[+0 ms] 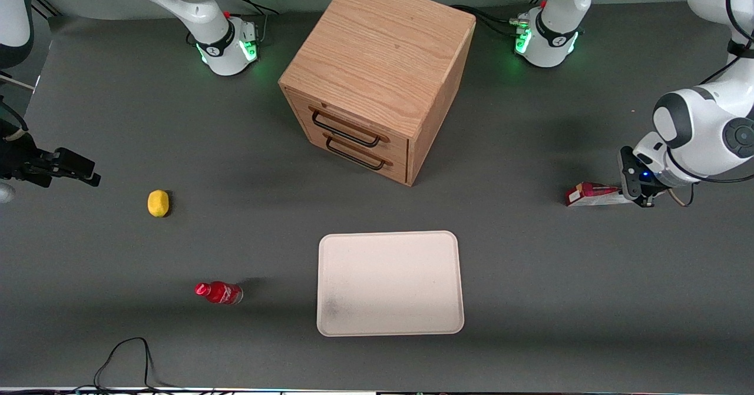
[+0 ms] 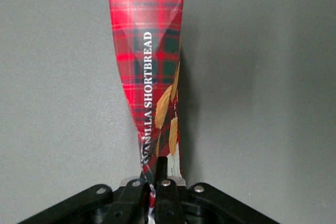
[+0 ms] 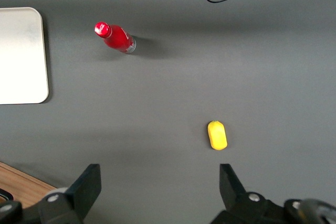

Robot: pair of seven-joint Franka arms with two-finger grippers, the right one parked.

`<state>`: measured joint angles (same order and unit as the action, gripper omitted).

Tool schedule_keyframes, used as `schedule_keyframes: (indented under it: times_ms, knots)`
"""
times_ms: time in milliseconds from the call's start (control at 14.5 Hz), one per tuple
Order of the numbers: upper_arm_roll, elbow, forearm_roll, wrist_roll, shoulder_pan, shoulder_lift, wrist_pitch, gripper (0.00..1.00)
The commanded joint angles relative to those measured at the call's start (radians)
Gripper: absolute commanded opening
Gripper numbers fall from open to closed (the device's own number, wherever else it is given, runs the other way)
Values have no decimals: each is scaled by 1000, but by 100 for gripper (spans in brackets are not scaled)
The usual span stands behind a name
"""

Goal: Place red cookie box on tray
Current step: 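Close the left gripper on the cookie box's end, then lift the cookie box and tilt it upright with the left gripper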

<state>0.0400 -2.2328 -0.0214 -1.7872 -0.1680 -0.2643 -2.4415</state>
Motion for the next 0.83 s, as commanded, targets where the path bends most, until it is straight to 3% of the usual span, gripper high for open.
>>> schedule_keyframes:
  times_ms: [0, 483, 759]
  knots:
    - [-3, 124, -18, 21, 10, 17, 195, 0]
    - [-6, 534, -18, 339, 50, 59, 663, 0]
    - [-5, 726, -17, 515, 68, 51, 823, 0]
